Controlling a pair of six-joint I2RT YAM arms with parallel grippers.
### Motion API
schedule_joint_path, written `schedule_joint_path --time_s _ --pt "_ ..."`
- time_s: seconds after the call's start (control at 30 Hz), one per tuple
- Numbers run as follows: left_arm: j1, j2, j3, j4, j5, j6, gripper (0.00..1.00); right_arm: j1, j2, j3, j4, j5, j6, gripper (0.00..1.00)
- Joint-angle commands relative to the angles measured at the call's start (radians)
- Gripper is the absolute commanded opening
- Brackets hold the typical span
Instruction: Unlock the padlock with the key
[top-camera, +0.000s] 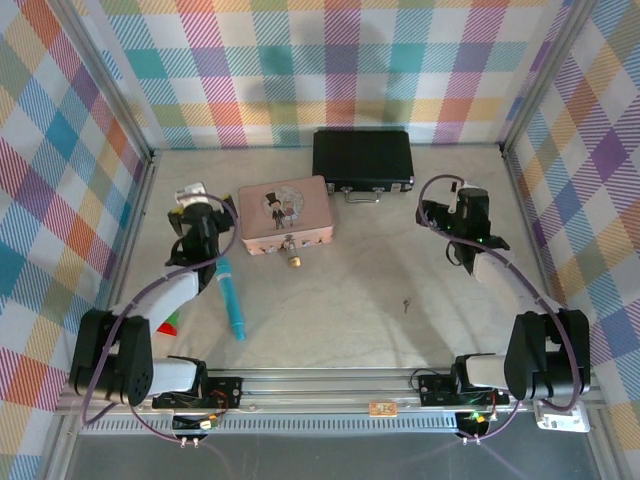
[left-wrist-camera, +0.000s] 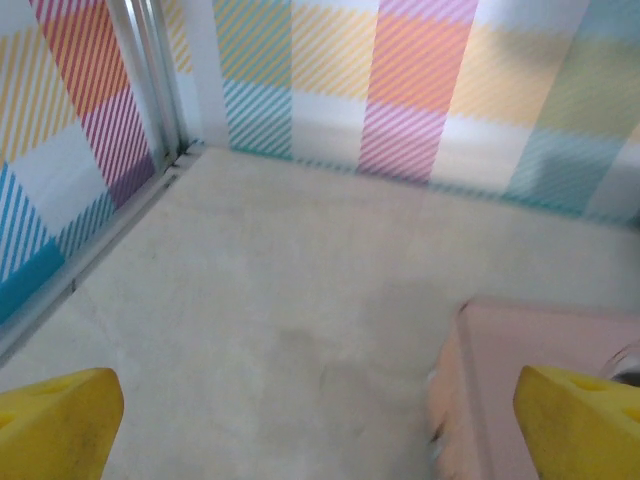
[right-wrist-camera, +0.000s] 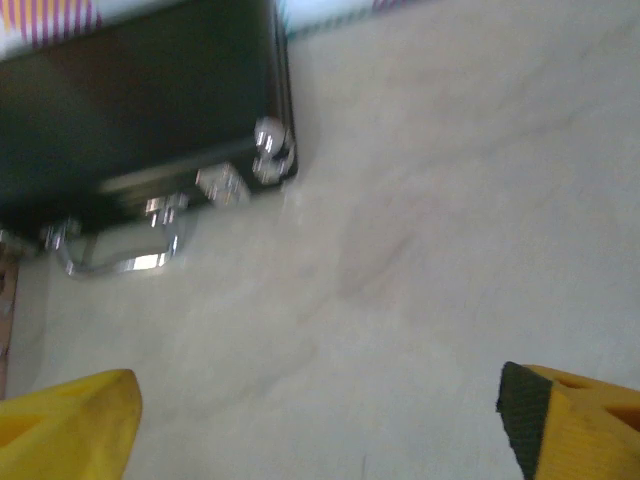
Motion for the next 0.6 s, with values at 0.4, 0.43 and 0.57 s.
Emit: schedule_joint_path --time_s 0.4,0.43,0.57 --pt "-0.272 0.054 0.156 -0.232 0.308 -0.467 1.0 0.225 0.041 0.069 -0.71 -0.095 0.17 0.61" --pt "-0.291 0.069 0.17 -0.231 0.304 -0.466 1.0 0.25 0.051 0.064 -0.71 -0.096 0.184 0.58" --pt "-0.349 0.136 0.214 -0.236 0.319 -0.491 1.0 0.331 0.116 0.049 -0.701 -0.082 0.23 0.48"
